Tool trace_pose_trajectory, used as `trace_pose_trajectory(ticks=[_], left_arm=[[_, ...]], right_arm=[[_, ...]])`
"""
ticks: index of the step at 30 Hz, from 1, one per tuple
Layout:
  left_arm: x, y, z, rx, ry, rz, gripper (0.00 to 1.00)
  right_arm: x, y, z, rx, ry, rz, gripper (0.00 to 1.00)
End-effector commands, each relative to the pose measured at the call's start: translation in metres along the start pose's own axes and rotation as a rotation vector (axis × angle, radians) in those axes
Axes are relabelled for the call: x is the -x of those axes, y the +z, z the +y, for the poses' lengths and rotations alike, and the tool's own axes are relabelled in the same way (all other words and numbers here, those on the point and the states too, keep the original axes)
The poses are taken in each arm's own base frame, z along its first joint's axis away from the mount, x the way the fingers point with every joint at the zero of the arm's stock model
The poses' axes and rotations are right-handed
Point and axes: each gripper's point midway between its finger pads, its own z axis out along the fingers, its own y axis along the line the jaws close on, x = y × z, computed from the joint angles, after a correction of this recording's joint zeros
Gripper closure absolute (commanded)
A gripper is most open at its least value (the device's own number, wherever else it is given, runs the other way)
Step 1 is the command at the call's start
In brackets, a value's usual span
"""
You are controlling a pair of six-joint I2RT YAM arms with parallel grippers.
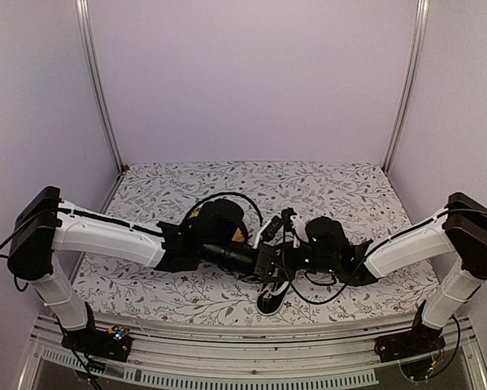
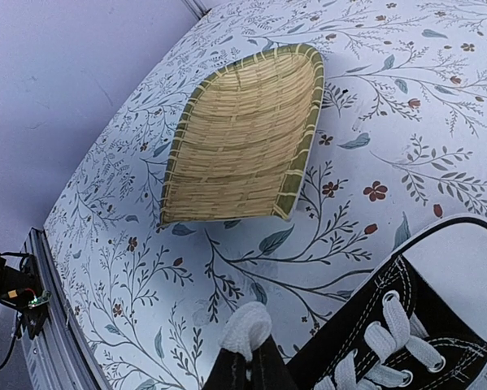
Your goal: Tie the shoes
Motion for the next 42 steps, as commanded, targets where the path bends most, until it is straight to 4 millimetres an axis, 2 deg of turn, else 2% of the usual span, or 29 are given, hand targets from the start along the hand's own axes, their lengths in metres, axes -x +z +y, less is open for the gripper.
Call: trace_pose_trajectory(ticks=[1,4,6,11,14,21,23,26,29,32,36,39,42], left_arm=[[-0.003,0.011,-0.043,-0.087,0.057,0.028,1.0],[-0.006,0.006,-0.024,0.031,0.062,0.037,1.0],[-0.01,-0.002,-0.003,0.158,0.074,0.046,1.0],[-0.011,-0.049,0.045,0.521,0.135,0.032,1.0],[-0.016,-0.071,0.062,0.633,0.145,0.072,1.0],[-0.044,-0.062,0.018,0.421,0.046,0.254,1.0],[-0.05,-0.055,-0.001,0.317,0.007,0.265,1.0],[-0.044,-0.043,-0.03,0.169,-0.021,0.223,1.0],[-0.028,-0.028,-0.045,0.108,-0.001,0.149,1.0],[-0.011,-0.013,-0.052,0.095,0.047,0.055,1.0],[0.006,-0.001,-0.049,0.05,0.041,-0.082,1.0],[0.009,0.007,-0.045,-0.018,0.002,-0.15,1.0],[0.004,0.017,-0.033,-0.017,-0.023,-0.169,1.0]], right_arm=[[0.003,0.005,0.002,0.001,0.007,-0.005,0.98],[0.004,0.003,0.001,0.0,0.006,-0.008,0.98],[0.004,0.001,0.0,-0.003,0.01,-0.006,0.98],[0.0,0.001,0.002,0.01,0.016,0.022,0.98],[0.0,0.003,0.007,0.023,0.017,0.04,0.98],[0.005,0.005,0.012,0.029,0.004,0.047,0.98],[0.006,0.006,0.012,0.028,-0.006,0.047,0.98],[0.007,0.004,0.012,0.027,-0.019,0.043,0.98],[0.012,0.001,0.011,0.011,-0.035,0.029,0.98],[0.018,-0.002,0.012,0.008,-0.05,0.011,0.98],[0.024,-0.004,0.015,0.011,-0.052,-0.003,0.98],[0.028,-0.007,0.014,0.001,-0.045,-0.015,0.98],[0.028,-0.009,0.012,-0.009,-0.044,-0.021,0.98]])
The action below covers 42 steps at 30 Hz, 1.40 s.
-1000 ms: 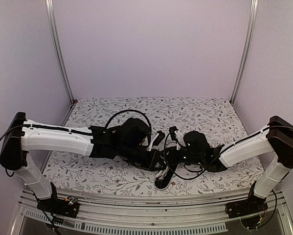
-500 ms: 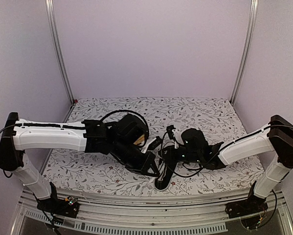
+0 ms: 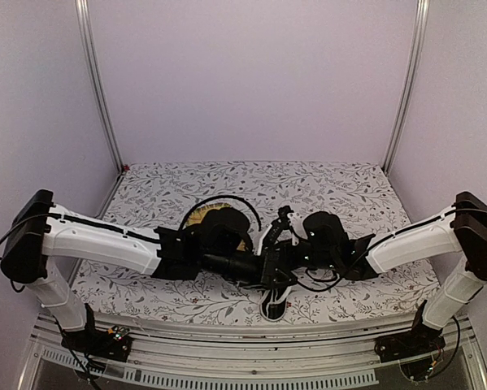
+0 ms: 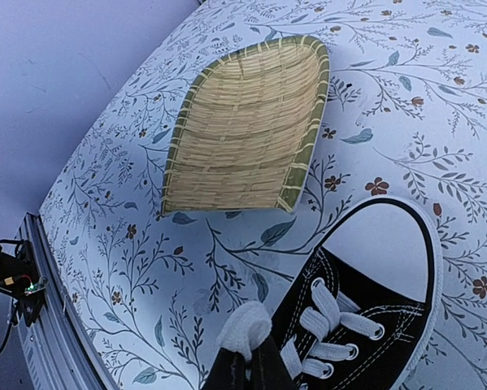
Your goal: Tie the shoes
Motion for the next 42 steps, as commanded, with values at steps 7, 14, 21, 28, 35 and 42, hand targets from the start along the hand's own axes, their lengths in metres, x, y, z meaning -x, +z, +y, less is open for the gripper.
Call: trace_pose_trajectory(ticks=[7,14,21,28,35,42], left_arm=[[0.016,0.023,-0.022,-0.173,-0.05,-0.171,1.0],[0.017,0.033,-0.027,-0.238,-0.094,-0.205,1.0],[0.014,0.052,-0.015,-0.181,-0.076,-0.207,1.0],[0.003,0.048,0.051,0.118,-0.004,-0.213,1.0],[-0.008,0.038,0.092,0.288,0.015,-0.204,1.0],[-0.009,0.027,0.105,0.352,0.004,-0.207,1.0]], right_arm=[[0.02,-0.005,-0.001,-0.031,-0.004,-0.063,0.98],[0.024,-0.004,0.0,-0.034,-0.007,-0.072,0.98],[0.025,-0.004,0.002,-0.028,-0.008,-0.071,0.98],[0.023,-0.008,0.005,-0.008,-0.003,-0.064,0.98],[0.025,-0.011,0.01,0.013,0.0,-0.064,0.98],[0.032,-0.014,0.018,0.039,0.003,-0.07,0.98]])
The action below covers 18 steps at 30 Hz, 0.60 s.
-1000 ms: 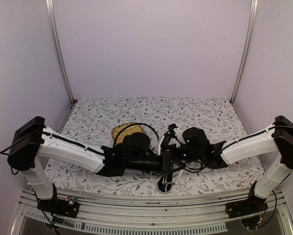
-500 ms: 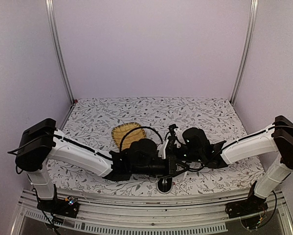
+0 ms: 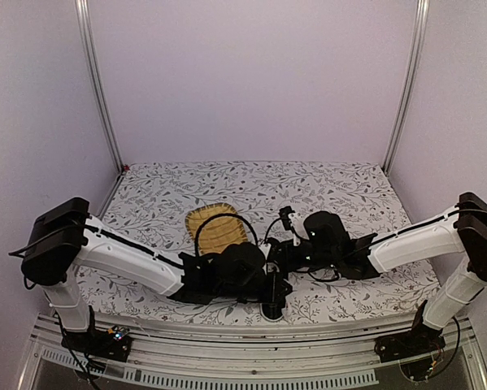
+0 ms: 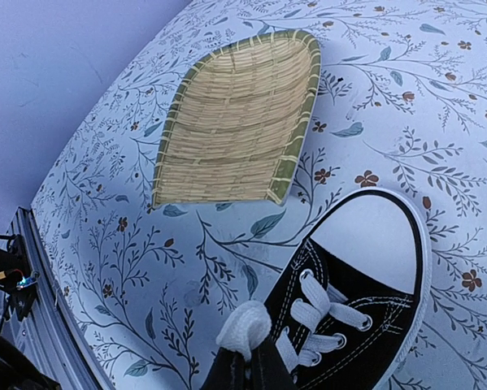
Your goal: Tie the shoes
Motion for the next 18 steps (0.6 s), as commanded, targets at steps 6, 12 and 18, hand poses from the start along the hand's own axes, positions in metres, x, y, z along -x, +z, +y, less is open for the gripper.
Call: trace_pose_trajectory(ticks=[6,12,18], left_arm=[[0.003,0.007,0.015,0.084,0.051,0.021,0.99],[0.02,-0.005,0.0,0.038,0.147,-0.025,0.61],[0.017,-0.036,-0.006,-0.028,0.311,-0.002,0.44]], right_arm=[[0.032,-0.011,0.024,0.069,0.007,-0.078,0.98],[0.034,-0.013,0.023,0.066,0.016,-0.083,0.98],[0.038,-0.016,0.025,0.065,0.018,-0.095,0.98]])
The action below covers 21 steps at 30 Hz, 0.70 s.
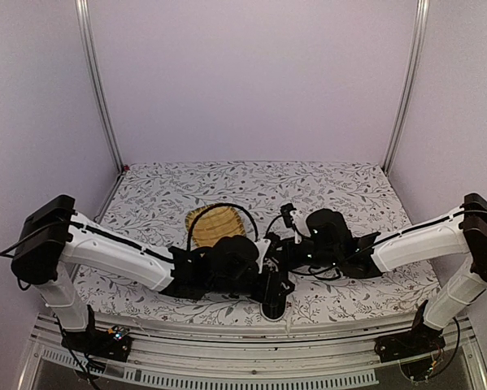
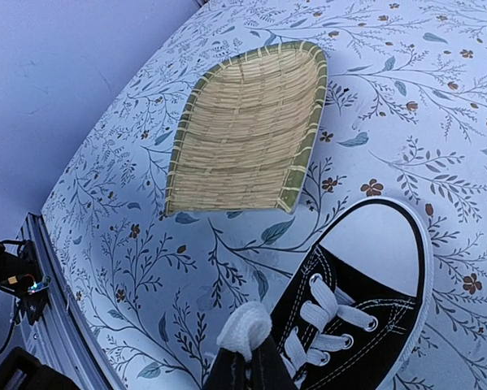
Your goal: Tie the shoes
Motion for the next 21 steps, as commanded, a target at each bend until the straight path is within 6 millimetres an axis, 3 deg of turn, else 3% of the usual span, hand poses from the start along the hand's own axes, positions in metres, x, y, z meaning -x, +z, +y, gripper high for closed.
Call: trace_pose_trajectory(ticks=[1,5,8,11,21], left_arm=[[0.007,-0.028,-0.004,-0.043,0.142,0.0,0.44],[-0.009,-0.05,0.008,-0.055,0.218,0.021,0.44],[-0.017,-0.055,0.026,-0.053,0.202,0.047,0.52],[-0.022,-0.052,0.036,-0.055,0.185,0.052,0.63],[-0.033,-0.029,0.042,-0.111,0.186,0.078,0.65]], right_arm=[[0.033,-0.01,0.019,0.044,0.011,-0.086,0.98],[0.033,-0.011,0.018,0.042,0.014,-0.085,0.98],[0.033,-0.011,0.019,0.043,0.02,-0.086,0.98],[0.033,-0.012,0.018,0.042,0.024,-0.086,0.98],[0.03,-0.012,0.018,0.046,0.032,-0.076,0.98]])
